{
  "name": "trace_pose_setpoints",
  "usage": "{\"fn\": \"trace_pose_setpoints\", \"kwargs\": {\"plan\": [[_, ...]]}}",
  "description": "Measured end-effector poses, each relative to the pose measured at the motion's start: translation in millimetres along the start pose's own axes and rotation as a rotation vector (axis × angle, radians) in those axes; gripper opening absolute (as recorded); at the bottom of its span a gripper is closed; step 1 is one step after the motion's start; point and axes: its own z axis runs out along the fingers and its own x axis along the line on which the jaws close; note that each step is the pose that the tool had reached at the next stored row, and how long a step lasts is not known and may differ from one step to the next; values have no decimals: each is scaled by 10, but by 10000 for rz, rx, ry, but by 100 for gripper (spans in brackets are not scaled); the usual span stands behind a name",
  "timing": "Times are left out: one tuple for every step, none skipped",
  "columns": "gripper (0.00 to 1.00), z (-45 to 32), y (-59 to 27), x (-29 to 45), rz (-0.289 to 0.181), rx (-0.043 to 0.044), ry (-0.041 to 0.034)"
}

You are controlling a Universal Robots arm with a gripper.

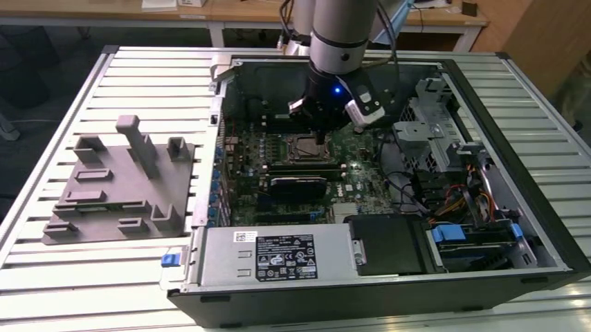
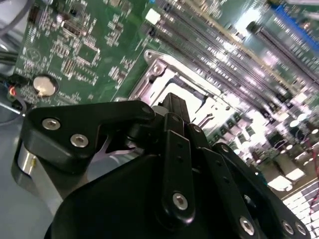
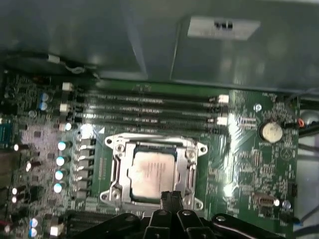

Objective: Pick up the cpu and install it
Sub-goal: 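Install the second cpu locking lever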

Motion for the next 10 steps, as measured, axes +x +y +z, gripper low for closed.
{"fn": "trace_pose_setpoints", "kwargs": {"plan": [[11,-2,-24,1,0,-5,-1],[11,-2,-45,2,0,-11,0],[11,-3,-65,3,-1,-13,0],[11,-4,-81,4,-2,-14,0],[11,-4,-91,5,-12,-16,0],[11,-4,-98,5,-31,-15,1],[11,-4,-103,6,-68,-13,4],[11,-3,-105,7,-128,-14,6],[11,-2,-108,7,-189,-13,9],[11,-3,-115,7,-222,-10,13]]}}
